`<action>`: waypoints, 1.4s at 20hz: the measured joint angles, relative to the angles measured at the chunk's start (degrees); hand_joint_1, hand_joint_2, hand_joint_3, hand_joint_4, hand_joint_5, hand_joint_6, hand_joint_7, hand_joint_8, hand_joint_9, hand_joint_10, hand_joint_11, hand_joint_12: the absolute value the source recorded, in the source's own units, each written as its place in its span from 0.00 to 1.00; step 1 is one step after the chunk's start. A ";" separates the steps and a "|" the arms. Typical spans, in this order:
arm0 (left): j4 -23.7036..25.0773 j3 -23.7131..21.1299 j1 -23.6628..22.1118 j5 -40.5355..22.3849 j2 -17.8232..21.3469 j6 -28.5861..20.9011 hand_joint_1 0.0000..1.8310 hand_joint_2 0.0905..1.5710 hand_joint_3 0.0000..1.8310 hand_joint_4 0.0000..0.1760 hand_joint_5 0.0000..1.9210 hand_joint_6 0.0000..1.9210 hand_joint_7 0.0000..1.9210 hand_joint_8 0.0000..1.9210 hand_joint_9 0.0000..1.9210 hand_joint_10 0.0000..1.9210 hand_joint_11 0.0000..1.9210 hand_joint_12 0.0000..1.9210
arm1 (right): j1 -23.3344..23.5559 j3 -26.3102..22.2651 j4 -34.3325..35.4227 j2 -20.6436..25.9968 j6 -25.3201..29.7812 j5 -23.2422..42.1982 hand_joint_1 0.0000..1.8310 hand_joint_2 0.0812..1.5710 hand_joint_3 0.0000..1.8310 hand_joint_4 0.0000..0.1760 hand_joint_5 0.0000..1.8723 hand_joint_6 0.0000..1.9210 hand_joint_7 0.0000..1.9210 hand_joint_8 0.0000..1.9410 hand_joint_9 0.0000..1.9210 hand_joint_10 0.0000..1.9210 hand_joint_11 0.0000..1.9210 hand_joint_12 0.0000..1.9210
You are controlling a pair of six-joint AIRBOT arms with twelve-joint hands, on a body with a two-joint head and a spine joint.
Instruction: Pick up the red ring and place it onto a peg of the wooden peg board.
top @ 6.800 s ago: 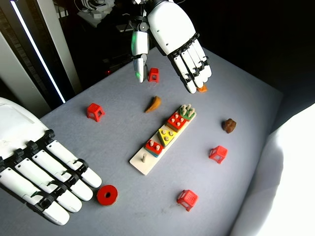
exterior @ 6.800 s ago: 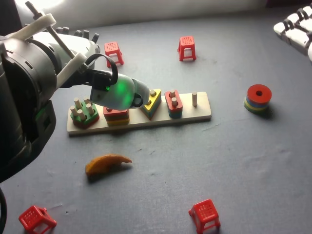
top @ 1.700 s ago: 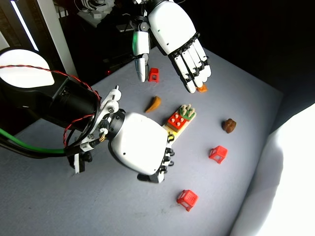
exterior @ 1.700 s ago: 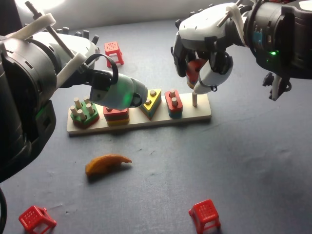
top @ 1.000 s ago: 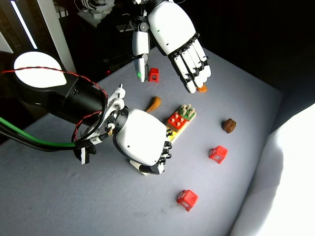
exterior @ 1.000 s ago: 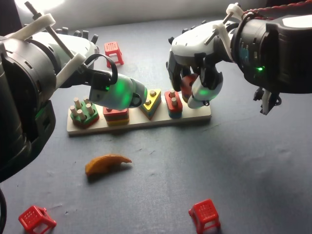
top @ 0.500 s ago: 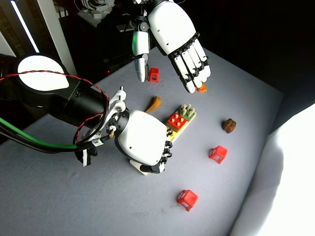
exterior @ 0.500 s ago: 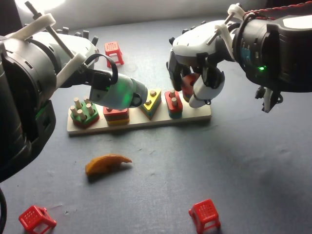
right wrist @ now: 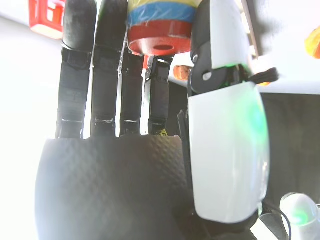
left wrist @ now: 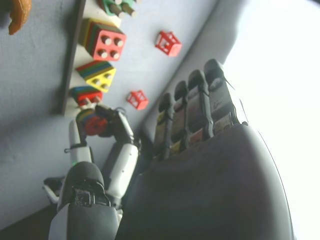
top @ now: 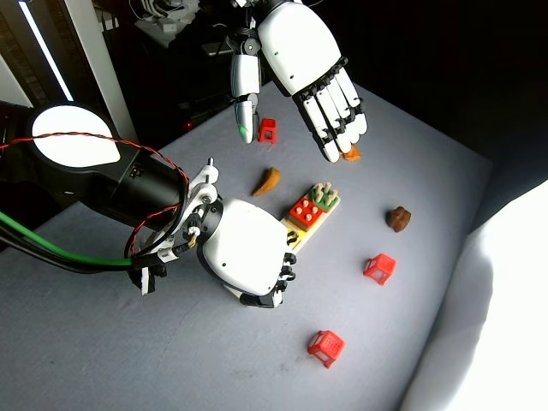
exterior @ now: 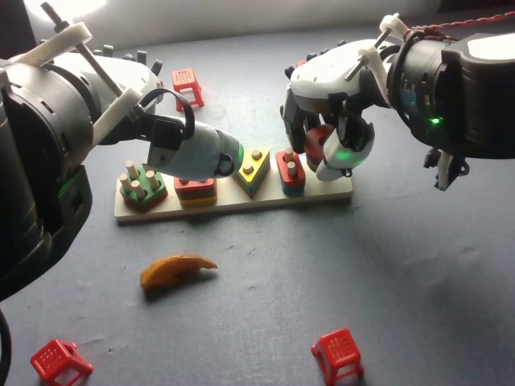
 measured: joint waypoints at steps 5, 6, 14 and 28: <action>0.17 0.13 0.00 0.02 0.02 0.07 0.00 0.68 0.00 0.00 0.05 0.00 0.03 0.00 0.03 0.00 0.01 0.07 | -0.02 0.00 -0.57 0.00 0.26 0.07 0.48 0.62 0.00 0.00 0.19 0.01 0.19 0.00 0.16 0.05 0.00 0.52; 0.17 0.13 0.00 0.02 0.02 0.07 0.00 0.67 0.00 0.00 0.04 0.00 0.03 0.00 0.03 0.00 0.00 0.07 | -0.09 0.02 -0.68 0.00 0.26 0.07 0.47 0.62 0.00 0.00 0.18 0.00 0.19 0.00 0.16 0.04 0.00 0.53; 0.17 0.13 0.00 0.02 0.02 0.07 0.00 0.69 0.00 0.00 0.07 0.00 0.06 0.00 0.05 0.00 0.00 0.14 | -0.74 -1.75 -0.85 3.87 0.24 -0.15 0.51 0.62 0.00 0.00 0.21 0.01 0.21 0.00 0.19 0.03 0.00 0.52; 0.20 0.13 -0.02 -0.04 0.02 0.07 0.00 0.68 0.00 0.00 0.06 0.00 0.05 0.00 0.04 0.00 0.01 0.09 | -1.97 -28.46 -7.87 32.09 -2.25 -7.85 0.47 0.62 0.00 0.00 0.18 0.00 0.20 0.00 0.18 0.01 0.00 0.52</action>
